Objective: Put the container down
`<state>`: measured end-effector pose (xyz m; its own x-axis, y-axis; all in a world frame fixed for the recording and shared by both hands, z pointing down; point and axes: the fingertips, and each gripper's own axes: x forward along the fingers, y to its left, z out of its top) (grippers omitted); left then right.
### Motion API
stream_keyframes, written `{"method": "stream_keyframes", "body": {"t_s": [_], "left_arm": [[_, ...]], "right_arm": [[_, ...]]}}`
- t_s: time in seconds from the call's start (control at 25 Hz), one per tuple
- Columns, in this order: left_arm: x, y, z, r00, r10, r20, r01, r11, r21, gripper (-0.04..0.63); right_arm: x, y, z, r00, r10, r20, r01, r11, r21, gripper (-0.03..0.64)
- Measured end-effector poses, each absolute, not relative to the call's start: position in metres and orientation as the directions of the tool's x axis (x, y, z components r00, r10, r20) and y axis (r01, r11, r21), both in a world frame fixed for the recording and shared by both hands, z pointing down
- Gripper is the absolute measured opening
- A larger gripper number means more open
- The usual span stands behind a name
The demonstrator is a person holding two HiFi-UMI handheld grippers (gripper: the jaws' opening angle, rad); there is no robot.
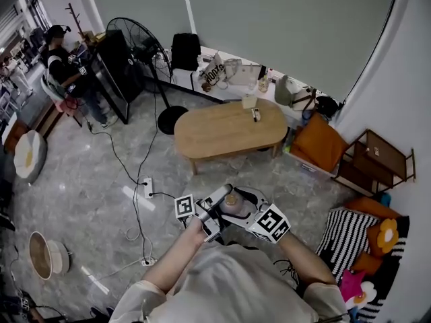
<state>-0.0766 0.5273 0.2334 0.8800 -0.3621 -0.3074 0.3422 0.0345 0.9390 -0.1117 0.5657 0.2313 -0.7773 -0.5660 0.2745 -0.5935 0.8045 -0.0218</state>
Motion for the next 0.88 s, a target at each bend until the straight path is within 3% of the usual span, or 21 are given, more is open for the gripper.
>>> {"method": "stream_keyframes", "body": {"t_s": [0.4,0.88], "left_arm": [[-0.044,0.484,0.239,0.897,-0.31,-0.315,0.351,0.068,0.934,0.341],[-0.047,0.351,0.236,0.917,-0.253,-0.307,0.331,0.056,0.942,0.341]], "right_arm": [[-0.081,0.52,0.237,-0.742,-0.61,0.279,-0.642,0.766,-0.033,0.377],[-0.085,0.385,0.233,-0.689,-0.669,0.278,-0.702,0.712,-0.026,0.376]]}}
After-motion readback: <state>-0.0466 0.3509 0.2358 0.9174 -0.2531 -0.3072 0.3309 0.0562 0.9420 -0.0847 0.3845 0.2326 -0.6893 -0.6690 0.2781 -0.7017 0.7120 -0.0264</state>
